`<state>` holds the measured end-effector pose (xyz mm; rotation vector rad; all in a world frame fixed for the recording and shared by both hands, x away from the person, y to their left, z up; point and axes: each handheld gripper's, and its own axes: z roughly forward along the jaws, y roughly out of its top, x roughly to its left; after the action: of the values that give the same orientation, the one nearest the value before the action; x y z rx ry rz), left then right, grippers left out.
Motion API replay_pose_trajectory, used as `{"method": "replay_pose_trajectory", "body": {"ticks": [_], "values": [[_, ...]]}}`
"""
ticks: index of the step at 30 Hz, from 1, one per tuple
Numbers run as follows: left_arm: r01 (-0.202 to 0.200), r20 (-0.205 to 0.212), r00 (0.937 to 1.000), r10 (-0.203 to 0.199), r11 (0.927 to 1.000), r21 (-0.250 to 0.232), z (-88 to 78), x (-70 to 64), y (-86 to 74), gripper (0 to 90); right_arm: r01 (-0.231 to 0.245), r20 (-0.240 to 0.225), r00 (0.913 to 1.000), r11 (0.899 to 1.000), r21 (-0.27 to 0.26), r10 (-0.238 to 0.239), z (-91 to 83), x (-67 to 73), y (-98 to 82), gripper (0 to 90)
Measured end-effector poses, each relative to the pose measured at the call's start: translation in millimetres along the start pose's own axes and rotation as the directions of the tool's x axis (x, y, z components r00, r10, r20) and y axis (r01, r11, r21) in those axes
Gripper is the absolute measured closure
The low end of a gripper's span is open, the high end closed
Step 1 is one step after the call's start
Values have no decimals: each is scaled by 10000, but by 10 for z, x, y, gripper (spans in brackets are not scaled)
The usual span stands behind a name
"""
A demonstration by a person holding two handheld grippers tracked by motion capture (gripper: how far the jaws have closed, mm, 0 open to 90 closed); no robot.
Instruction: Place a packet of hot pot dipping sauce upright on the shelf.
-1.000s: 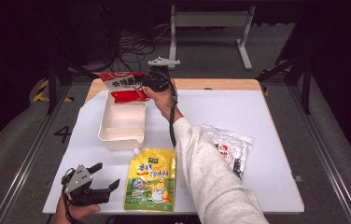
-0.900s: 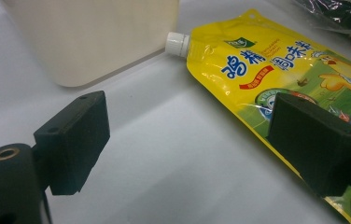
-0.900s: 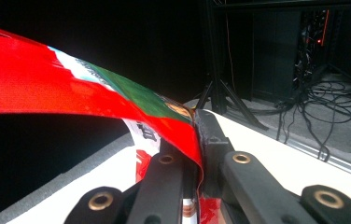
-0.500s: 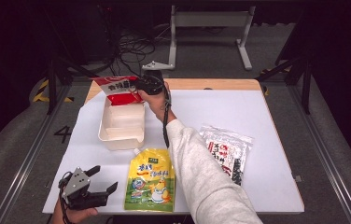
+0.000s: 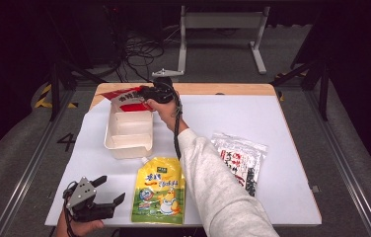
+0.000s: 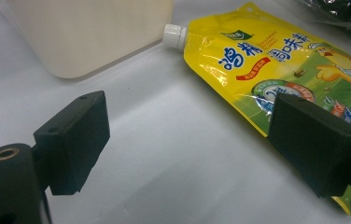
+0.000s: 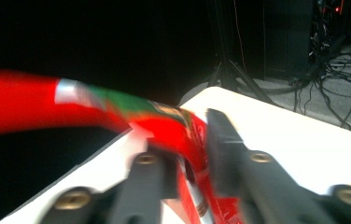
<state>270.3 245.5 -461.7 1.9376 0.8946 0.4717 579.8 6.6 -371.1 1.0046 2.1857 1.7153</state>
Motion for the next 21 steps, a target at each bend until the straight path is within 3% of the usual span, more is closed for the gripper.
{"method": "replay_pose_trajectory", "body": {"ticks": [2, 3, 5, 6, 7, 9, 12, 15, 21], "values": [[-39, -31, 10000, 39, 10000, 12, 3, -2, 1, 136, 111, 32, 9999, 9998, 179, -112, -23, 5, 23, 610], [-13, -39, 10000, 13, 10000, 19, 1, -5, 1, 136, 228, 67, 9997, 9993, 284, -230, -32, 5, 30, 549], [-66, -36, 10000, 66, 10000, 26, -2, -5, 1, 136, 415, -17, 9991, 9946, 955, -415, -25, -12, 28, 476], [-49, -47, 10000, 49, 10000, 36, -3, -5, -1, 136, 415, -17, 9991, 9946, 955, -415, -25, -12, 28, 476], [-59, -47, 10000, 59, 10000, 29, -3, -2, -3, 136, 705, 105, 9973, 9893, 1280, -725, -23, -17, 18, 468], [13, -61, 10000, -13, 10000, 44, -5, -2, -7, 136, 995, 106, 9947, 9816, 1628, -1026, -46, -47, -17, 505], [-66, -100, 9999, 67, 9999, 120, 1, 4, -7, 136, 1173, 62, 9926, 9712, 2072, -1212, -76, -97, -76, 634], [-63, -141, 9999, 66, 9998, 167, 4, 0, -10, 136, 1408, 102, 9887, 9504, 2772, -1494, -62, -119, -143, 751], [-15, -170, 9999, 18, 9998, 173, 8, 15, -13, 136, 1462, 38, 9881, 9462, 2887, -1538, -69, -131, -195, 825]]}}
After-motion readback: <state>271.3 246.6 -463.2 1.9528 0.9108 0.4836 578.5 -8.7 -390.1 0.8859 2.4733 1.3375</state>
